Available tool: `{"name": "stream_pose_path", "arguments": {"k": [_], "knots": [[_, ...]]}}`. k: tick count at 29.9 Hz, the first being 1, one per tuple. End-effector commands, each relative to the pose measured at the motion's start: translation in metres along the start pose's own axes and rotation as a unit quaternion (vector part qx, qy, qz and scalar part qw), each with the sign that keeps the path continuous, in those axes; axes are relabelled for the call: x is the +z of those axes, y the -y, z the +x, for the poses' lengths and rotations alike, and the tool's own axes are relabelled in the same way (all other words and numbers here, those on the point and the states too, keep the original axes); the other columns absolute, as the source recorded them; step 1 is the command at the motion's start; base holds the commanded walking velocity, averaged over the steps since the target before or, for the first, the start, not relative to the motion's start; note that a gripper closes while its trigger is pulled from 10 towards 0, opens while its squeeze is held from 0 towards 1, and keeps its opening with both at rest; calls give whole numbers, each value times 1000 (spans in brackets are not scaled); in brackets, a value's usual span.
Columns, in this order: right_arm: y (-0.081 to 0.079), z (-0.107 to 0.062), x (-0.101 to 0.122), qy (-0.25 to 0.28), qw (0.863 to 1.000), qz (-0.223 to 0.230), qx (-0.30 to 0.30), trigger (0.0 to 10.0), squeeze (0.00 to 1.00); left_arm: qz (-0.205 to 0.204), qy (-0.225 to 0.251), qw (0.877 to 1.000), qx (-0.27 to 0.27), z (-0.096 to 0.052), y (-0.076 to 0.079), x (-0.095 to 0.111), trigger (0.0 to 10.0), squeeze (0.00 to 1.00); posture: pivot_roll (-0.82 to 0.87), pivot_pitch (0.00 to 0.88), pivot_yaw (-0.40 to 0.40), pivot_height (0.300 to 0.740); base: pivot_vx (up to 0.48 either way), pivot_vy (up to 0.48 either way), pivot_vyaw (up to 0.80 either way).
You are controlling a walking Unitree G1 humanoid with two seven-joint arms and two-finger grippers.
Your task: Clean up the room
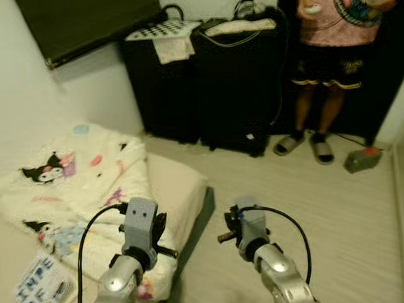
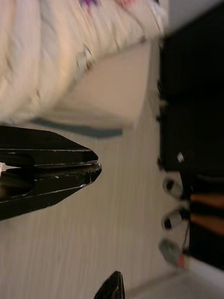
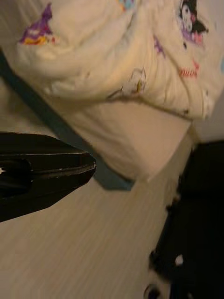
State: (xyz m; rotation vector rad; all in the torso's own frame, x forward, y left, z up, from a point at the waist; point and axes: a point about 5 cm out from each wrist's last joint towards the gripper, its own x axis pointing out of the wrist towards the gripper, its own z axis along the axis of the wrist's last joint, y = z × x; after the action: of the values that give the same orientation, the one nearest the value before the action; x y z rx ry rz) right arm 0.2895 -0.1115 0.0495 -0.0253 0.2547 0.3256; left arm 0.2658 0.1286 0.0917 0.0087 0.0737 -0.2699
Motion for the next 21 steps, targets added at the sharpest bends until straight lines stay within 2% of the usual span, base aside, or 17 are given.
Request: {"name": "stream_pose_path", "arguments": {"k": [1, 6, 12, 13, 16, 21], "knots": [[-11, 1, -2, -3, 1000, 6, 15, 10000, 0, 0, -17, 1000, 10, -4, -7, -6, 10000, 0, -16, 69, 59, 740, 0, 480, 0], [-11, 1, -2, -3, 1000, 7, 15, 10000, 0, -2, -16, 1000, 9, -4, -6, -6, 10000, 0, -17, 71, 61, 740, 0, 480, 0], [-10, 0, -2, -1, 1000, 3, 12, 10000, 0, 6, -21, 1000, 15, -4, -6, -8, 10000, 0, -19, 72, 62, 740, 0, 0, 0], [-10, 1, 0, 1, 1000, -13, 15, 10000, 0, 8, -20, 1000, 16, -4, -7, -8, 10000, 0, -19, 72, 62, 740, 0, 0, 0], [-12, 1, 2, 4, 999, -39, 30, 10000, 0, 14, -18, 1000, 15, -4, -7, -8, 10000, 0, -21, 72, 61, 740, 0, 0, 800], [-14, 2, 1, 4, 999, -34, 30, 10000, 0, 15, -20, 1000, 15, -4, -7, -9, 10000, 0, -19, 69, 60, 740, 0, 0, 800]]}}
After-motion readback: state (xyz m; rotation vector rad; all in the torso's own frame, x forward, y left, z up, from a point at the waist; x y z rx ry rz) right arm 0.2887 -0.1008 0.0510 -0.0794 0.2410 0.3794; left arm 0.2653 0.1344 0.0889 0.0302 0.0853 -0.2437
